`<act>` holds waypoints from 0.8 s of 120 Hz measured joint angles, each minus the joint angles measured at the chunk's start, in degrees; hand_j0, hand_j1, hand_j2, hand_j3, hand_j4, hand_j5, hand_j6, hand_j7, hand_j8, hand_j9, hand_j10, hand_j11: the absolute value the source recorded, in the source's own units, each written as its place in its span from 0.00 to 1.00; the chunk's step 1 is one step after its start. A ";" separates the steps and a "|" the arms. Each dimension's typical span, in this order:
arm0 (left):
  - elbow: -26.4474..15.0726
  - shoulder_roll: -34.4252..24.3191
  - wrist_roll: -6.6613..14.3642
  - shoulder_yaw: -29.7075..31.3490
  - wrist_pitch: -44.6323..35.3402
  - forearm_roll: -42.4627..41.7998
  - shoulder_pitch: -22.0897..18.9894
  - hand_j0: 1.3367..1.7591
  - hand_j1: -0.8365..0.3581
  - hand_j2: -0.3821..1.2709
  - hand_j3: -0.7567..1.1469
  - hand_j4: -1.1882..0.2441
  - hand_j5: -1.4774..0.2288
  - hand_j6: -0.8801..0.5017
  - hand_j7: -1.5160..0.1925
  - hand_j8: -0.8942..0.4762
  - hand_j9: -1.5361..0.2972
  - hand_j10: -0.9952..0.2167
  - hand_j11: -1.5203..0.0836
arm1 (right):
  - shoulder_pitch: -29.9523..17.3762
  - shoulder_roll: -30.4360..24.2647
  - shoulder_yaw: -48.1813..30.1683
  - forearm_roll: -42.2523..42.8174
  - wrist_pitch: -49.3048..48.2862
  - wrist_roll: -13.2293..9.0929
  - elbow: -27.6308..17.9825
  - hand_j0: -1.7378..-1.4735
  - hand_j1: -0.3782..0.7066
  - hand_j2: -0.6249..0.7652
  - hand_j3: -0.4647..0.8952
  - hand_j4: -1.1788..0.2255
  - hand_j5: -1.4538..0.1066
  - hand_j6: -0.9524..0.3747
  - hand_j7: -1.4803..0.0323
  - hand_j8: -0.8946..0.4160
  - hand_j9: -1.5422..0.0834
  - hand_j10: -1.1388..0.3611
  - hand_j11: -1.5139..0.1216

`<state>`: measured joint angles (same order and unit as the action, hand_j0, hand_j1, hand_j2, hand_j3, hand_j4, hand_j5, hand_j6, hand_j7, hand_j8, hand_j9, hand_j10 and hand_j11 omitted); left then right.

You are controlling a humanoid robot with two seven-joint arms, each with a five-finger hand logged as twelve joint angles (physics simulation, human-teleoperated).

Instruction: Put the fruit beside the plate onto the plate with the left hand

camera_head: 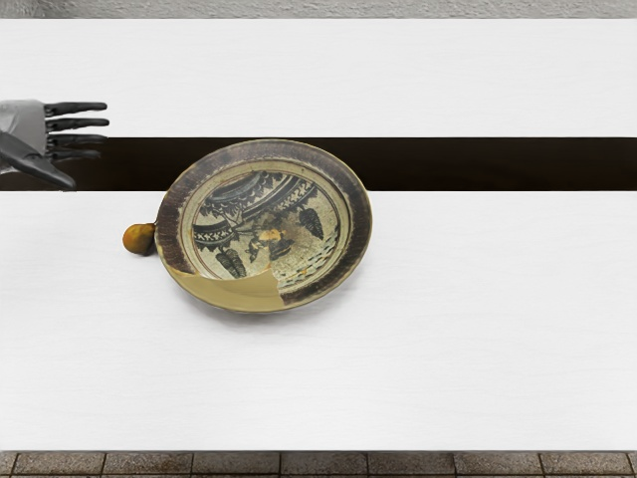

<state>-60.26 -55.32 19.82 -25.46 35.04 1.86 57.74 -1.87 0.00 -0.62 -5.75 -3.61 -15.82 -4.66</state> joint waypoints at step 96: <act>-12.60 -3.63 13.62 -1.81 0.01 14.87 1.96 0.76 0.96 0.24 0.40 0.81 0.84 0.61 0.86 0.63 0.81 0.79 0.92 | 0.11 0.00 0.44 0.10 0.15 0.00 -0.14 0.30 0.03 0.45 0.34 0.84 0.93 0.72 0.98 0.68 0.95 0.76 0.93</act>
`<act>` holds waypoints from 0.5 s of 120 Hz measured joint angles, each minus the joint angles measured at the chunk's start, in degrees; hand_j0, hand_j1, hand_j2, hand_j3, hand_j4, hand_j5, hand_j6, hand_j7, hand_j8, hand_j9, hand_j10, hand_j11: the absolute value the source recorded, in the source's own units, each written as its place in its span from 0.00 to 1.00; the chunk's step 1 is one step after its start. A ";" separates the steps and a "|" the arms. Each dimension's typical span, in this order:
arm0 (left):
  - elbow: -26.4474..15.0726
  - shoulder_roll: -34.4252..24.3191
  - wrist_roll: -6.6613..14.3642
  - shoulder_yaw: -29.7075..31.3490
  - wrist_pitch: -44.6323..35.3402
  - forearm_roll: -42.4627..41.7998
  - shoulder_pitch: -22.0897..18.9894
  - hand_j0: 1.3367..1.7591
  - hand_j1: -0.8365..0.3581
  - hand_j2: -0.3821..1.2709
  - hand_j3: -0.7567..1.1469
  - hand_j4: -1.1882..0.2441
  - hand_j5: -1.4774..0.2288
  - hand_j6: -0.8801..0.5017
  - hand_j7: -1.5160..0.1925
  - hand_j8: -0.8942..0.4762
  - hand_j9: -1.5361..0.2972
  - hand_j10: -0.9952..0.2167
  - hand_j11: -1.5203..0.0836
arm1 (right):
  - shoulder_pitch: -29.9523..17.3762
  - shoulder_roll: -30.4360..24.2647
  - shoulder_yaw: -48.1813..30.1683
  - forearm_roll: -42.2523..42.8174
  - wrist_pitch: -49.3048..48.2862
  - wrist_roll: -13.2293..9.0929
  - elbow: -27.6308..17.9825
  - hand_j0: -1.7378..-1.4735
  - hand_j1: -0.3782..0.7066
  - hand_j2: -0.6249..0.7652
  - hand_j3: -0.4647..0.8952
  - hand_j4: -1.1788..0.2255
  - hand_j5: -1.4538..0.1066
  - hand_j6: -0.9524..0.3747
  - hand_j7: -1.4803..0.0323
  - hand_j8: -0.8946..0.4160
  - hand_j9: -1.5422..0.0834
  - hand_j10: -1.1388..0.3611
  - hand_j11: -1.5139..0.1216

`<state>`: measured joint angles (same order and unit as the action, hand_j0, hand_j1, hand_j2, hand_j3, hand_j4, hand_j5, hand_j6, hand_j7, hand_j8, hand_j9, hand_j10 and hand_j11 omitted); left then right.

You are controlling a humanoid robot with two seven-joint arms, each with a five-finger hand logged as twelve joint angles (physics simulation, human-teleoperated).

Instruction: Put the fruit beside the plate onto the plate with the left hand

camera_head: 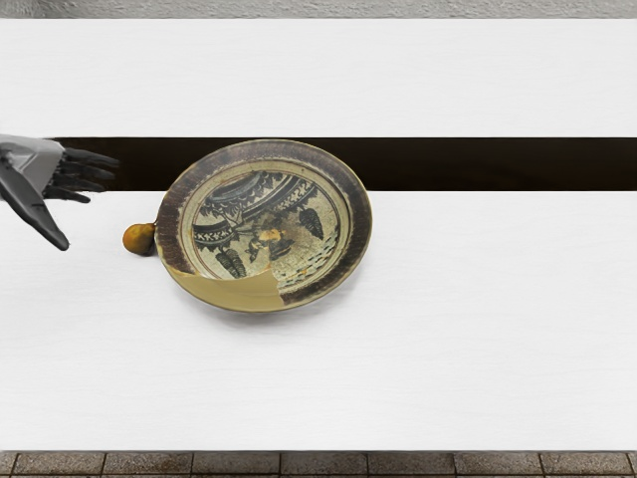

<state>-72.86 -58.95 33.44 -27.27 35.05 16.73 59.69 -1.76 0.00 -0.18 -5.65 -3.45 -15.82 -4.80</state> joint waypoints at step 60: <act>-10.89 0.56 -0.05 1.08 -12.45 21.90 -3.54 0.76 0.92 0.24 0.40 0.78 0.81 0.58 0.83 0.60 0.79 0.76 0.89 | 0.08 0.00 0.00 -0.03 -0.35 0.00 -0.07 0.30 0.03 0.45 0.34 0.84 0.93 0.72 0.98 0.68 0.95 0.76 0.93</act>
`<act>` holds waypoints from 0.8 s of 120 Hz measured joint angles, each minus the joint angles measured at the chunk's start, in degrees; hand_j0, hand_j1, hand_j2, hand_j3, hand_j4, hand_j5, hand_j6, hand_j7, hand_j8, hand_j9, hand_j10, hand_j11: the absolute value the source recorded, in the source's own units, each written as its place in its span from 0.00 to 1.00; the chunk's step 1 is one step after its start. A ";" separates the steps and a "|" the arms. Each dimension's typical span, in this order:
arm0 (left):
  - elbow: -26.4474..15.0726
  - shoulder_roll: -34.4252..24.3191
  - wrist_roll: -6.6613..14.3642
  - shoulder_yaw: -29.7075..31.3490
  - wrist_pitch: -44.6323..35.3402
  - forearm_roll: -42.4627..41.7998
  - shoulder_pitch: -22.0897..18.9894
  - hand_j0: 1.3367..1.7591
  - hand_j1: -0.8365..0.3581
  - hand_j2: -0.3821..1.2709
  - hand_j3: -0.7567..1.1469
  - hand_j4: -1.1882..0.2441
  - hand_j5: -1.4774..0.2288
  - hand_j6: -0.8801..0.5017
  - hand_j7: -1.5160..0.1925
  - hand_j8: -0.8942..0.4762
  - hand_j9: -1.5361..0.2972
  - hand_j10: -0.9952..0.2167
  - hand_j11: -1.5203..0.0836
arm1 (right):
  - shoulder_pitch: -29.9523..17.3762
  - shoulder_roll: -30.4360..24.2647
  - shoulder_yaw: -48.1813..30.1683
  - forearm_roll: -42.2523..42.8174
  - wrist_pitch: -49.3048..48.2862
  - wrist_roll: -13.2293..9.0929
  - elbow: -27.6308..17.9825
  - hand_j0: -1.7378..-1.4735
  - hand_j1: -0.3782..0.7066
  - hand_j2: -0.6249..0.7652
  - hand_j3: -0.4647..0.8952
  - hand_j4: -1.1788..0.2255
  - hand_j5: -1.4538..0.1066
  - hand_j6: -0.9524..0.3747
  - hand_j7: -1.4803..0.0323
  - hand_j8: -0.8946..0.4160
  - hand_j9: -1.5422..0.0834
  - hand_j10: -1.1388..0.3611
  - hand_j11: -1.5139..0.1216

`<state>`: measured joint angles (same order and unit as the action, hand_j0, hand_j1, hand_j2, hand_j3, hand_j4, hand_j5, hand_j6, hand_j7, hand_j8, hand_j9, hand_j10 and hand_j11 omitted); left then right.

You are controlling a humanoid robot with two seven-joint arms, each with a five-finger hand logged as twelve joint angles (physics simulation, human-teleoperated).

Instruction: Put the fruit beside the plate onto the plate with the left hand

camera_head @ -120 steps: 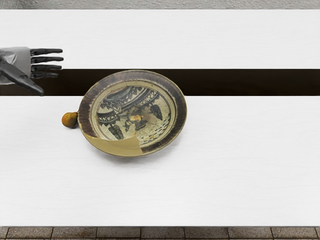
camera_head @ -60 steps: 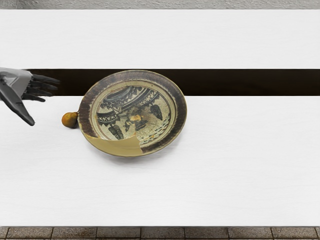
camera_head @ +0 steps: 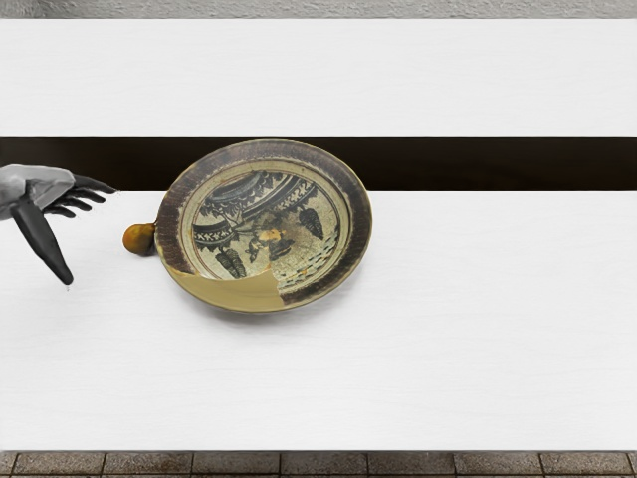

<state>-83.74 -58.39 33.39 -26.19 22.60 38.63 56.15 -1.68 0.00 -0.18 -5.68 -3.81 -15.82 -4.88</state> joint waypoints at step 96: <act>-0.29 3.31 -9.03 2.68 -20.81 11.08 -8.08 0.76 0.97 0.24 0.40 0.81 0.85 0.61 0.87 0.63 0.82 0.80 0.93 | 0.09 0.00 -0.08 -0.03 -0.06 -0.01 -0.05 0.30 0.03 0.45 0.34 0.84 0.93 0.72 0.98 0.68 0.95 0.76 0.93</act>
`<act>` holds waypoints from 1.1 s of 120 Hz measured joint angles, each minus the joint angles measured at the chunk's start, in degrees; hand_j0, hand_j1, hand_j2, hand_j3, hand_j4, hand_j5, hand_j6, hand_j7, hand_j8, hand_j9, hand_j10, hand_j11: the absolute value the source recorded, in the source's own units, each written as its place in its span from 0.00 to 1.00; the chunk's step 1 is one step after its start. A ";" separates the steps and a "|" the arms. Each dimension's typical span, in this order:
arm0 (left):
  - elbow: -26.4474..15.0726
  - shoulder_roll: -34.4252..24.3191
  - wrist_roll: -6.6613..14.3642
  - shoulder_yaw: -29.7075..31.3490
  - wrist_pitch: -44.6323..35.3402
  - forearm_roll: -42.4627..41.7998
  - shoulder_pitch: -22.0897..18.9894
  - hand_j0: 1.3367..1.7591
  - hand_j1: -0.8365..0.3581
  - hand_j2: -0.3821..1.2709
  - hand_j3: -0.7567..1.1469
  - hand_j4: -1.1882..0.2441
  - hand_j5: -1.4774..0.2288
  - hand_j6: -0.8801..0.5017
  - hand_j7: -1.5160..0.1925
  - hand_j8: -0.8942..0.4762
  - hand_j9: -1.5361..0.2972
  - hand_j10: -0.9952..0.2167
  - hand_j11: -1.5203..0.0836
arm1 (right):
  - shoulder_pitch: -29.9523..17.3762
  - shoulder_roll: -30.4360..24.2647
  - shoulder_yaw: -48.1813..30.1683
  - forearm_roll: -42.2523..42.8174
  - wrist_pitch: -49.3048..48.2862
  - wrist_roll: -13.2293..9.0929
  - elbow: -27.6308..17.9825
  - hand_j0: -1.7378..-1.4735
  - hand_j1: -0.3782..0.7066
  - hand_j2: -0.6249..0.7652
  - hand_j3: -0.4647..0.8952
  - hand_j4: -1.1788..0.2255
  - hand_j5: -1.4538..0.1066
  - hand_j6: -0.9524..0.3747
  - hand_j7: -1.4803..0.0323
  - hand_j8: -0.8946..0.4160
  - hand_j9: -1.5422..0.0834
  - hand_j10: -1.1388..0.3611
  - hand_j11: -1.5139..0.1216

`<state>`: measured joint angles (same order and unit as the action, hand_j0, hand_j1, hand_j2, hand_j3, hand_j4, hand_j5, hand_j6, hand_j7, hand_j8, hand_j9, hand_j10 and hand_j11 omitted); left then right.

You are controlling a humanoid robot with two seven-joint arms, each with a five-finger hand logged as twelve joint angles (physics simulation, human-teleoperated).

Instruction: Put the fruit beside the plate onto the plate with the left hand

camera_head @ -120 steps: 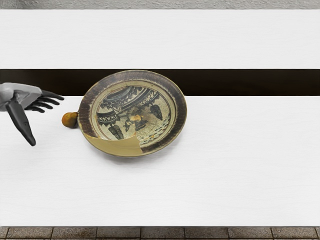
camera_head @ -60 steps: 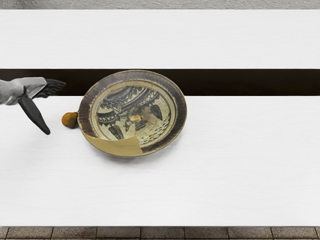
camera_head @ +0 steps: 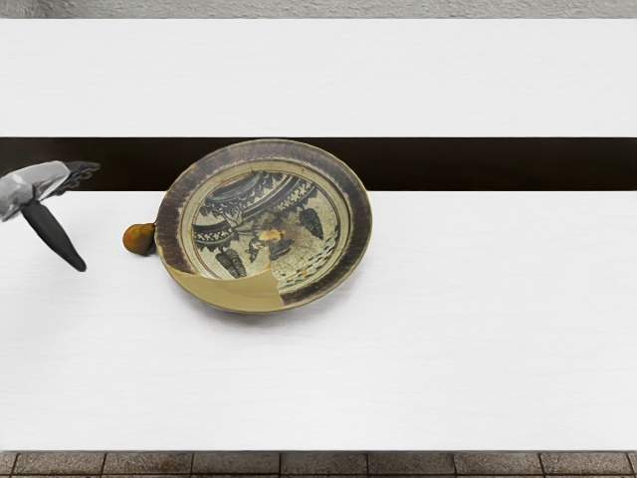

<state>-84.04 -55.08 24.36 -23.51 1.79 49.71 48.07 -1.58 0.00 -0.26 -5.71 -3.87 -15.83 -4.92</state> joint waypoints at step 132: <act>5.85 11.77 -2.84 2.67 -10.14 7.71 -2.00 0.76 0.75 0.26 0.40 0.66 0.68 0.46 0.70 0.47 0.66 0.62 0.75 | -0.01 0.00 -0.01 0.00 -0.02 0.01 0.00 0.30 0.03 0.45 0.34 0.84 0.93 0.72 0.98 0.68 0.95 0.76 0.93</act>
<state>-78.18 -43.31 21.52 -20.84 -8.35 57.42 46.07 -1.59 0.00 -0.27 -5.71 -3.88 -15.82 -4.93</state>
